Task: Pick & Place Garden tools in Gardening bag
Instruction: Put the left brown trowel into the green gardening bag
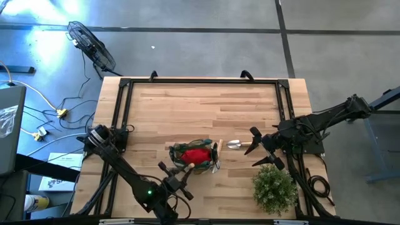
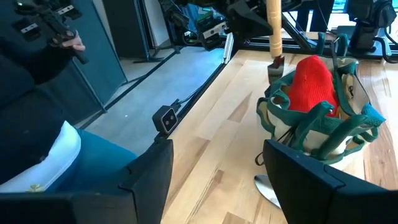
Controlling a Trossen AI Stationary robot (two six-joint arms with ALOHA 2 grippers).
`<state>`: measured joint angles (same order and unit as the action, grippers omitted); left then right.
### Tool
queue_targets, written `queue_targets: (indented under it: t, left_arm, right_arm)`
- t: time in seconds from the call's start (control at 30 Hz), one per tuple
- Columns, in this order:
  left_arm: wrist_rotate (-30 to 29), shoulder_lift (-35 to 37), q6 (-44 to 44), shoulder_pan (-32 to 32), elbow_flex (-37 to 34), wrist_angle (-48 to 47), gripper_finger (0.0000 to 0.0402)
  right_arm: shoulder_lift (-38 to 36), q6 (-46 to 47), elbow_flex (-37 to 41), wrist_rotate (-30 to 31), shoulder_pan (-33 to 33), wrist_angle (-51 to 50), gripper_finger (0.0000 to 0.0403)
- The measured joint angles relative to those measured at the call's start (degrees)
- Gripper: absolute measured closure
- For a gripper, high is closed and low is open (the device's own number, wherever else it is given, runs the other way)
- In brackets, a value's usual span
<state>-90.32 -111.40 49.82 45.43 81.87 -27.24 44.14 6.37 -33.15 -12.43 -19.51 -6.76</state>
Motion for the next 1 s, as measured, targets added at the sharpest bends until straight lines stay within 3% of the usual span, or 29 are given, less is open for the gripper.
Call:
queue_targets:
  t: [0.43, 0.77, 1.0]
  left_arm:
    - [0.4, -2.2, -0.3, 0.0, 0.0, -1.5, 0.0341]
    - [6.0, -2.9, 1.8, -0.1, -0.2, -5.0, 0.0341]
    - [6.3, -2.9, 3.7, -0.1, -0.2, -6.9, 0.0341]
  right_arm:
    - [0.0, 0.1, 0.0, 0.3, 0.0, 0.1, 0.0163]
    - [0.0, 1.0, 0.0, 0.3, 0.0, 0.1, 0.0163]
    - [0.0, 1.0, 0.0, 0.3, 0.0, 0.1, 0.0163]
